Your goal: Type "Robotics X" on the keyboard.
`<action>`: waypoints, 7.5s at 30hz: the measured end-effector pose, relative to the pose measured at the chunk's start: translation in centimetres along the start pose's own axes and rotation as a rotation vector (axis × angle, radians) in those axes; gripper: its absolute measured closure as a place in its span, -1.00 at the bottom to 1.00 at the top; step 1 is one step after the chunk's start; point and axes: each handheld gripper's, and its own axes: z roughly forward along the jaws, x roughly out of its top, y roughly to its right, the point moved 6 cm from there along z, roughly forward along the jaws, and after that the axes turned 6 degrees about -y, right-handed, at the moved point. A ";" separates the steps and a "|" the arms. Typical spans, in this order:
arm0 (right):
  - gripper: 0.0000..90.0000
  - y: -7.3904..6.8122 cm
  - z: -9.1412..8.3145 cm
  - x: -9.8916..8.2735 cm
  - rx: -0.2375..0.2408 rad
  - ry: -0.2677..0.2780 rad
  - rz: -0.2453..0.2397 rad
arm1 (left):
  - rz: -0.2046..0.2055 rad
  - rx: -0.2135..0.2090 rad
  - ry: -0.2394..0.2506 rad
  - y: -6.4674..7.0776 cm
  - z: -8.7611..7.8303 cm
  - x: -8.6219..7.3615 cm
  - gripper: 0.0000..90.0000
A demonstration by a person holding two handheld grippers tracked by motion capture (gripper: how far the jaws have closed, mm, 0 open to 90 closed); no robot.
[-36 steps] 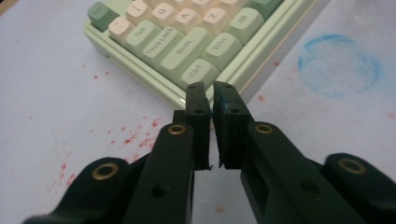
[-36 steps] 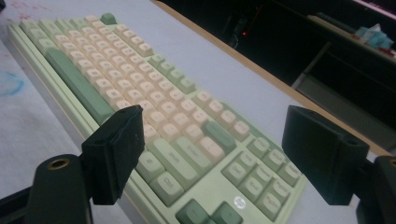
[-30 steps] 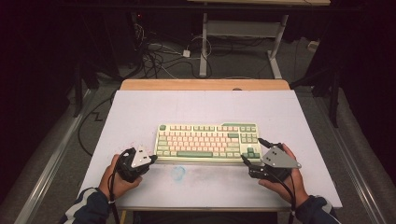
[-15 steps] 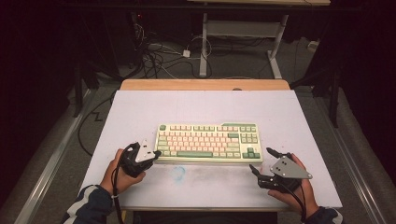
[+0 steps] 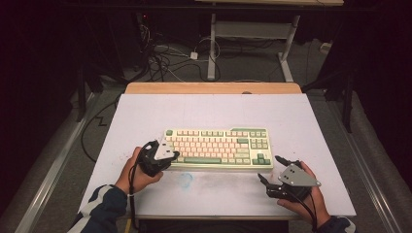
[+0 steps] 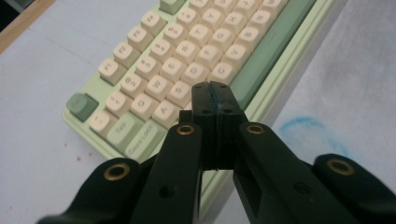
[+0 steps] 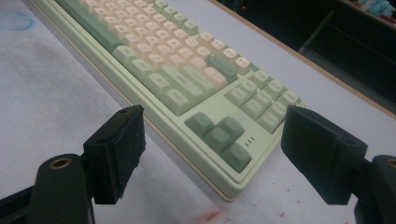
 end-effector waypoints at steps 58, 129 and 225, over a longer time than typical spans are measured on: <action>-0.48 0.4 0.5 -0.3 0.028 -0.019 0.050 | 0.032 -0.002 0.105 -0.7 0.8 1.6 0.20; -0.48 1.1 0.9 -0.7 -0.021 -0.043 0.064 | -0.080 0.053 0.007 -2.9 -1.4 -1.1 0.94; -0.49 1.2 0.9 -0.8 -0.019 -0.052 0.055 | -0.014 0.123 0.138 -3.4 -0.7 -1.1 -0.57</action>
